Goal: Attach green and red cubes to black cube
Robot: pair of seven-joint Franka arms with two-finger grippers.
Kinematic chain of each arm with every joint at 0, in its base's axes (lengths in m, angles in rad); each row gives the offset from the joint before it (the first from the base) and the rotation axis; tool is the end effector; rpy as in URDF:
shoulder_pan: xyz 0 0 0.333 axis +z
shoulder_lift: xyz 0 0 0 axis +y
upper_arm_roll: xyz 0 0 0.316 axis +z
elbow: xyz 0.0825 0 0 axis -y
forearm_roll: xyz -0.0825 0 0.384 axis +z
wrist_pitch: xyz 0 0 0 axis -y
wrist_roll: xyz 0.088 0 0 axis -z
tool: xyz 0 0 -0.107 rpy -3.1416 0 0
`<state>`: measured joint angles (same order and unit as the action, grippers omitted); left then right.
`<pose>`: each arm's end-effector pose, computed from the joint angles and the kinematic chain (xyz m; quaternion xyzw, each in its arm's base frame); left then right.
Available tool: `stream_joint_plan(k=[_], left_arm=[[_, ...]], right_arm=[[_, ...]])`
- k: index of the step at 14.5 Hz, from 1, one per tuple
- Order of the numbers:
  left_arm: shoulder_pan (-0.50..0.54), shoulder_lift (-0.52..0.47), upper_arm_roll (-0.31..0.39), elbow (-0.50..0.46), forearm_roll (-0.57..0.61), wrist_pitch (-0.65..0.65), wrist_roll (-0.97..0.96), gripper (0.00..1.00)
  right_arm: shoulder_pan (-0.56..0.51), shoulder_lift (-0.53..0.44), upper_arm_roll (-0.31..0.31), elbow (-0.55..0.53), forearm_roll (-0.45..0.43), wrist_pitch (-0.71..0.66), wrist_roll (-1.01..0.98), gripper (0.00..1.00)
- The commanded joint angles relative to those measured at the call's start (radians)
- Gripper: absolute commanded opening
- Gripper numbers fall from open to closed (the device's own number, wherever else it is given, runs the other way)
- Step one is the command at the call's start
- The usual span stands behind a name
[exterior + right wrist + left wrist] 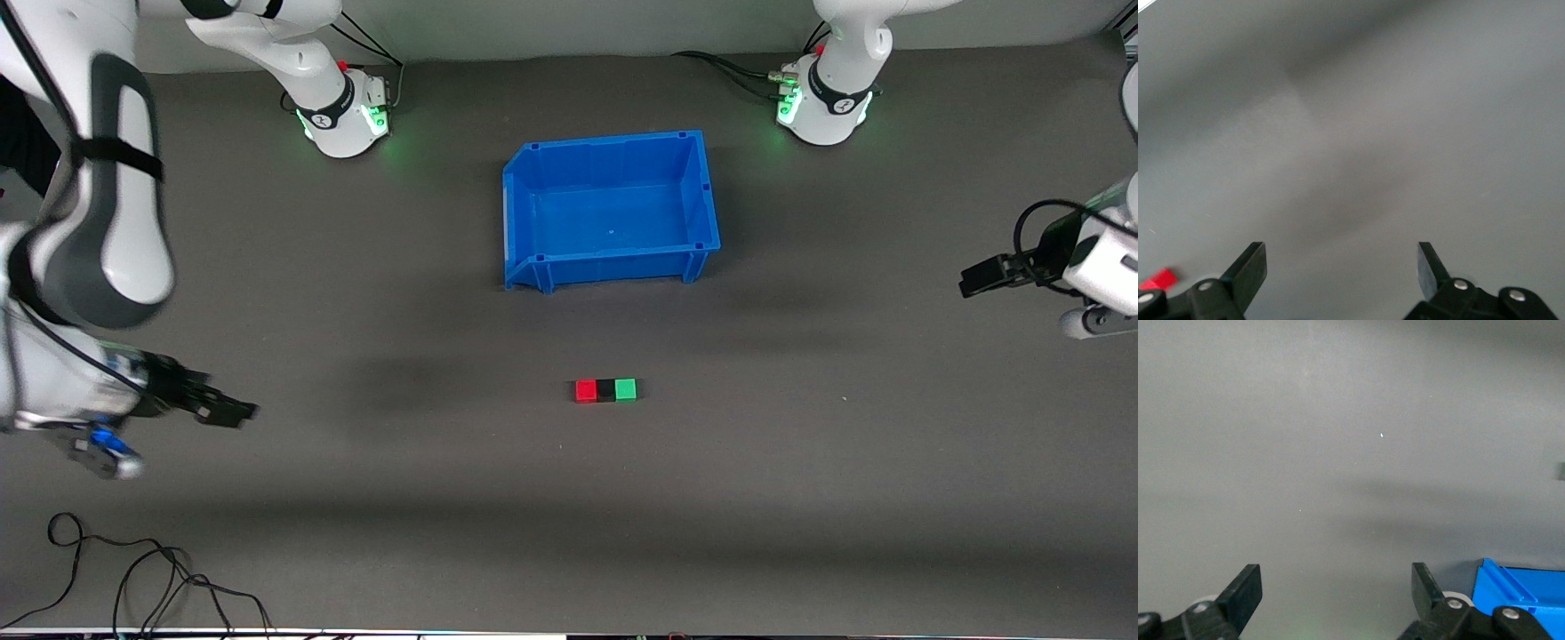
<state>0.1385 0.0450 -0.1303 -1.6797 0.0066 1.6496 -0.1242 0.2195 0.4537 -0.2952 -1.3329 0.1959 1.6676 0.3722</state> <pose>0.5683 0.0067 0.5545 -0.9971 -0.0657 0.0373 0.0025 0.6791 0.0051 0.4724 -0.9725 0.2250 0.0543 0.0246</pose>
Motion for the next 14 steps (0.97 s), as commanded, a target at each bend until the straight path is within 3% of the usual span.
stream_joint_plan(k=[1, 4, 6, 9, 12, 14], left_arm=[[0.0, -0.047, -0.008, 0.031, 0.004, -0.045, 0.031, 1.0], [-0.005, -0.047, -0.028, 0.054, 0.006, -0.062, 0.052, 1.0], [-0.002, -0.047, -0.045, 0.061, 0.006, -0.067, 0.087, 0.99], [-0.003, -0.005, -0.043, 0.155, 0.009, -0.145, 0.136, 1.0], [0.006, -0.002, -0.04, 0.181, 0.018, -0.143, 0.141, 1.0], [0.001, -0.002, -0.042, 0.187, 0.062, -0.133, 0.141, 1.0]], right_arm=[[0.011, -0.147, -0.002, -0.1, -0.113, -0.005, -0.12, 1.0], [-0.005, -0.28, 0.011, -0.199, -0.174, 0.015, -0.22, 1.0], [-0.113, -0.334, 0.101, -0.226, -0.174, 0.015, -0.339, 1.0], [-0.196, -0.385, 0.166, -0.252, -0.174, 0.008, -0.369, 1.0], [-0.232, -0.432, 0.224, -0.298, -0.206, 0.006, -0.366, 1.0], [-0.221, -0.435, 0.226, -0.295, -0.208, 0.001, -0.374, 1.0]])
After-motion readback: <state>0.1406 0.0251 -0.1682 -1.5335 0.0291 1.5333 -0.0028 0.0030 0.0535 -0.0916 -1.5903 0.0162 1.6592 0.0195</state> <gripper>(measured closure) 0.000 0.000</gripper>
